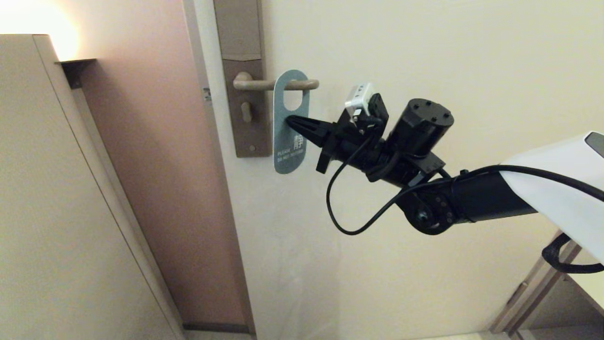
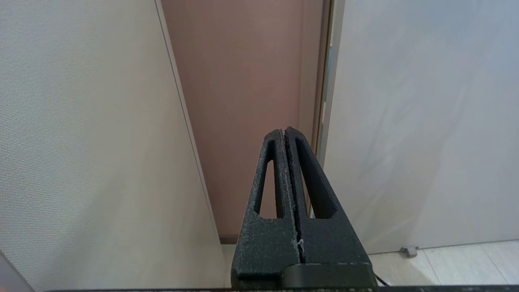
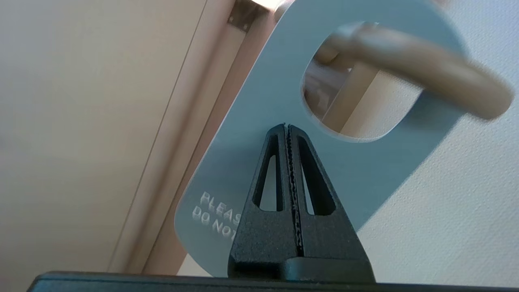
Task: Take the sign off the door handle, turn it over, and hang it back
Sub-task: Hang the sign back with the other side facing out
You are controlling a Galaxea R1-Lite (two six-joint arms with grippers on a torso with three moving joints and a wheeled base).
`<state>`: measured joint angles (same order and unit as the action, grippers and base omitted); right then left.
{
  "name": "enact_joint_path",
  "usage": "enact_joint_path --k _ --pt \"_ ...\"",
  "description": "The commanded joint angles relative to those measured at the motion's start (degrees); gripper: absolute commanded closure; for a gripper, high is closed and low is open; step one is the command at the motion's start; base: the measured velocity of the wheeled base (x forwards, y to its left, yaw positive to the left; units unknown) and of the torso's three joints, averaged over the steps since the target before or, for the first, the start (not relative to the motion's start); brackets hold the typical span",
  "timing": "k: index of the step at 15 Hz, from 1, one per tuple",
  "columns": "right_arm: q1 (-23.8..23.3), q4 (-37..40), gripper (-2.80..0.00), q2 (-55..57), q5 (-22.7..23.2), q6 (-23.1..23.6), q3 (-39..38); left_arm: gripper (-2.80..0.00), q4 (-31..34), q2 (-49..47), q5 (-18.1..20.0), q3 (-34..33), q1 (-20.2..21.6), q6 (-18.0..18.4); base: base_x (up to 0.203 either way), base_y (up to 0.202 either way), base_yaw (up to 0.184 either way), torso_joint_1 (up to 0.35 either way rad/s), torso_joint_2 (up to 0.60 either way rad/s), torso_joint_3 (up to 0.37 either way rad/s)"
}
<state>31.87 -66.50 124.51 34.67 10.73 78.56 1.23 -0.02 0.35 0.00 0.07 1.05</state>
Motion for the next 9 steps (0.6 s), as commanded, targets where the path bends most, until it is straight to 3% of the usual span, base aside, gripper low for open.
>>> enact_joint_path --k 1,4,9 --pt "0.04 -0.39 0.00 1.14 0.14 0.04 2.21 0.00 0.00 0.02 0.00 0.00 0.01 0.01 0.000 0.000 0.000 0.000 0.00 0.000" --pt "0.21 -0.39 0.00 2.77 -0.02 0.25 6.70 0.00 0.00 0.02 0.00 0.00 0.01 0.01 0.000 0.000 0.000 0.000 0.00 0.000" --pt "2.45 -0.30 0.00 3.59 -0.20 0.17 6.78 0.00 0.00 0.02 0.00 0.00 0.01 0.01 0.000 0.000 0.000 0.000 0.00 0.000"
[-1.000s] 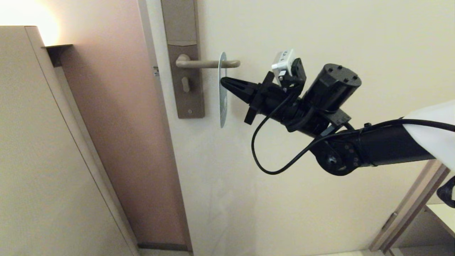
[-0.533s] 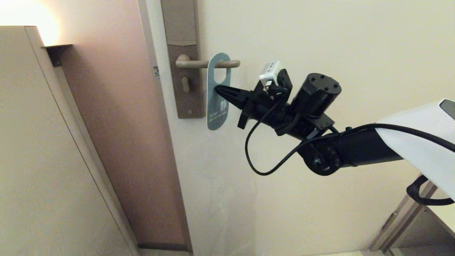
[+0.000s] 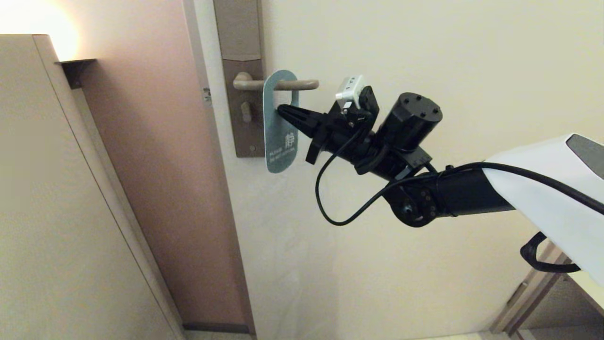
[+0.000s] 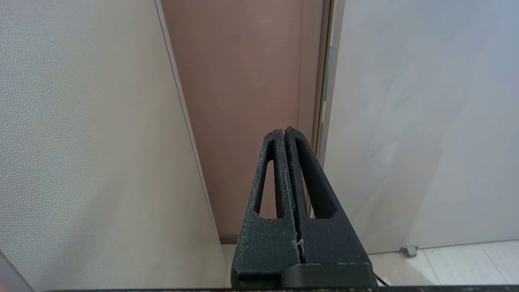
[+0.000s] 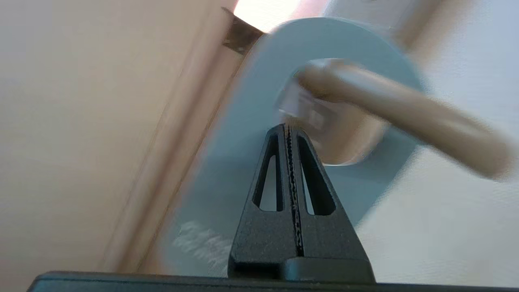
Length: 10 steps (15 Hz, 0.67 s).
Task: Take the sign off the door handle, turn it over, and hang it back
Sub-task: Hang the sign back with the other side facing out
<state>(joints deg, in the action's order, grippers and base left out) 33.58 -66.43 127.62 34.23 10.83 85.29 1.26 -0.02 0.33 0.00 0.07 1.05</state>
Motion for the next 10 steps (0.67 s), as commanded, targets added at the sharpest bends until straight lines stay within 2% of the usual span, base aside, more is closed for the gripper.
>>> enact_joint_path --k 1,6,10 --pt "1.31 -0.37 0.00 0.79 0.22 0.09 0.06 0.00 -0.03 0.02 0.02 0.00 0.01 0.01 0.000 0.000 0.000 0.000 0.00 0.000" --pt "3.57 -0.46 0.00 2.34 0.16 0.24 1.57 0.00 -0.03 0.02 0.02 0.00 0.01 0.01 0.000 0.000 0.000 0.000 0.00 0.000" --pt "4.11 -0.49 0.00 5.24 -3.05 0.24 6.06 0.00 0.05 0.02 0.02 0.00 0.01 0.01 0.000 0.000 0.000 0.000 0.00 0.000"
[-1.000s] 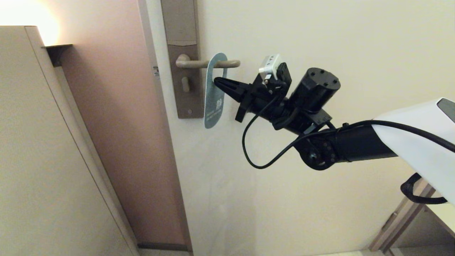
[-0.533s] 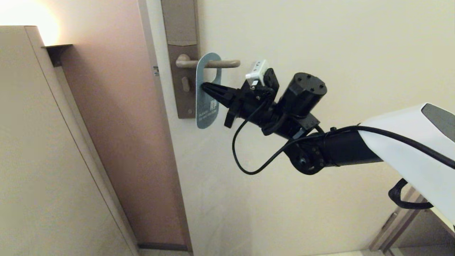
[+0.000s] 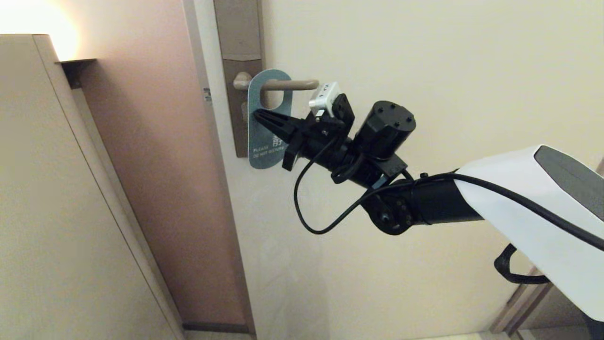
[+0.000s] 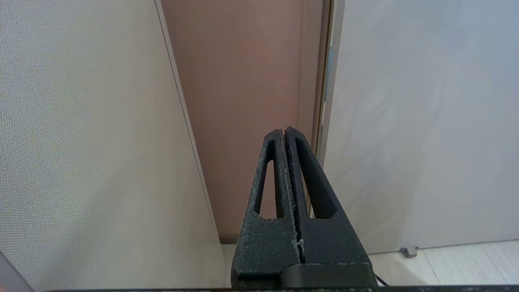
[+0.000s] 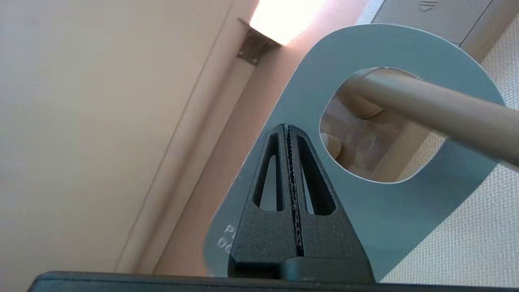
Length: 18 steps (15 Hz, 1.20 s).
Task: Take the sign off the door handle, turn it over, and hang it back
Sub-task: Hang the sign back with the other side facing out
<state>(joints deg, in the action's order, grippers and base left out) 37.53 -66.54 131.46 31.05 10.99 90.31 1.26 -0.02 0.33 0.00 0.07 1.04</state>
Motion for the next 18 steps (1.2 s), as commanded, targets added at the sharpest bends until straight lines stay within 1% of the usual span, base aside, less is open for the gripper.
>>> enact_joint_path --k 1,3,4,5,8,10,18 --pt "0.17 -0.43 0.00 2.01 0.07 0.89 1.75 0.00 0.05 0.02 0.02 0.00 0.01 0.02 0.000 0.000 0.000 0.000 0.00 0.000" --pt "0.08 -0.44 0.00 2.81 -1.04 3.44 1.97 0.00 -0.03 0.02 0.02 0.00 0.01 0.02 0.000 0.000 0.000 0.000 0.00 0.000" --pt "0.08 -0.44 0.00 3.06 -2.68 4.15 1.98 0.00 0.05 0.02 0.02 0.00 0.01 0.02 0.000 0.000 0.000 0.000 0.00 0.000" --pt "0.08 -0.44 0.00 3.35 -3.76 4.22 2.06 0.00 -0.03 0.02 0.02 0.00 0.01 0.02 0.000 0.000 0.000 0.000 0.00 0.000" --pt "0.08 -0.44 0.00 4.41 -4.92 4.55 2.50 0.00 -0.03 0.02 0.02 0.00 0.01 0.02 0.000 0.000 0.000 0.000 0.00 0.000" --pt "0.17 -0.44 0.00 5.12 -5.21 5.45 3.38 0.00 -0.03 0.02 0.02 0.00 0.01 0.02 0.000 0.000 0.000 0.000 0.00 0.000" --pt "0.65 -0.27 0.00 2.92 -5.12 5.28 2.74 0.00 -0.03 0.02 0.02 0.00 0.01 0.02 0.000 0.000 0.000 0.000 0.00 0.000"
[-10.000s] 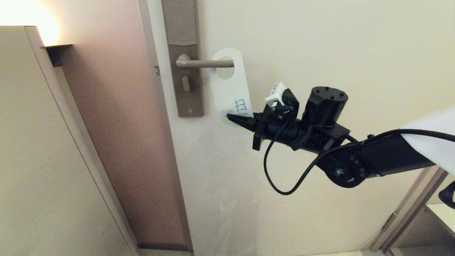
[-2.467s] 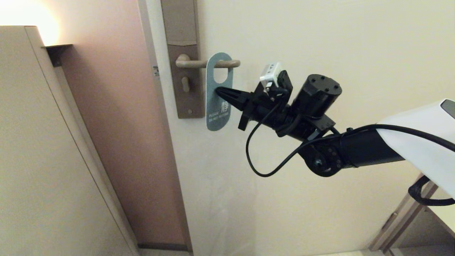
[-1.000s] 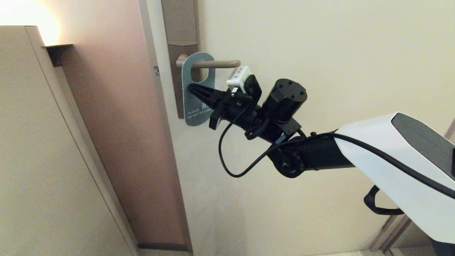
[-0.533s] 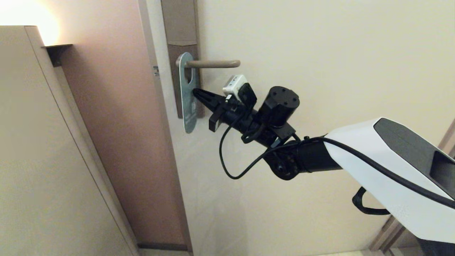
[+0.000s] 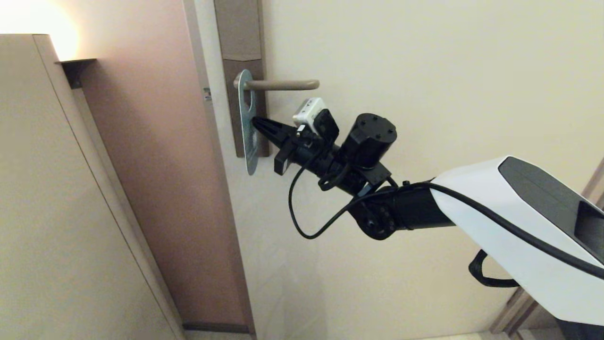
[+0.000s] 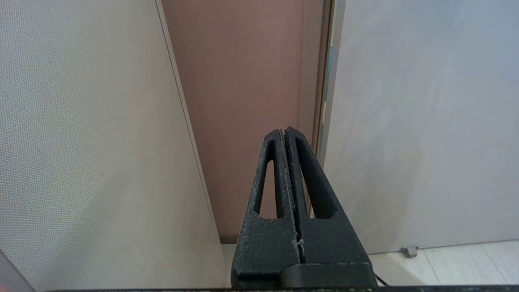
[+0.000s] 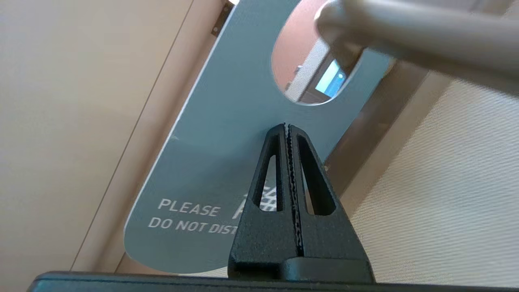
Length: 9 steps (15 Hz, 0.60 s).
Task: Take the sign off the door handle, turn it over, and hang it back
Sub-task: Hang the sign back with the other side facing out
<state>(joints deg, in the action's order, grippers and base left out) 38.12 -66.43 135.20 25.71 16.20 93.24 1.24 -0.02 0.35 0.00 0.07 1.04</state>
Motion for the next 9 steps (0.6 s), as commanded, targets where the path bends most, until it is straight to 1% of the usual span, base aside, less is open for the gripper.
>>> enact_joint_path --k 1,9 --pt "0.63 -0.37 0.00 -1.25 0.29 -0.10 -0.33 0.00 -0.01 0.02 0.00 0.00 0.01 0.02 0.000 0.000 0.000 0.000 0.00 0.000" --pt "4.29 -0.19 0.00 0.31 0.39 0.25 -0.02 0.00 -0.01 0.02 0.00 0.00 0.01 0.02 0.000 0.000 0.000 0.000 0.00 0.000"
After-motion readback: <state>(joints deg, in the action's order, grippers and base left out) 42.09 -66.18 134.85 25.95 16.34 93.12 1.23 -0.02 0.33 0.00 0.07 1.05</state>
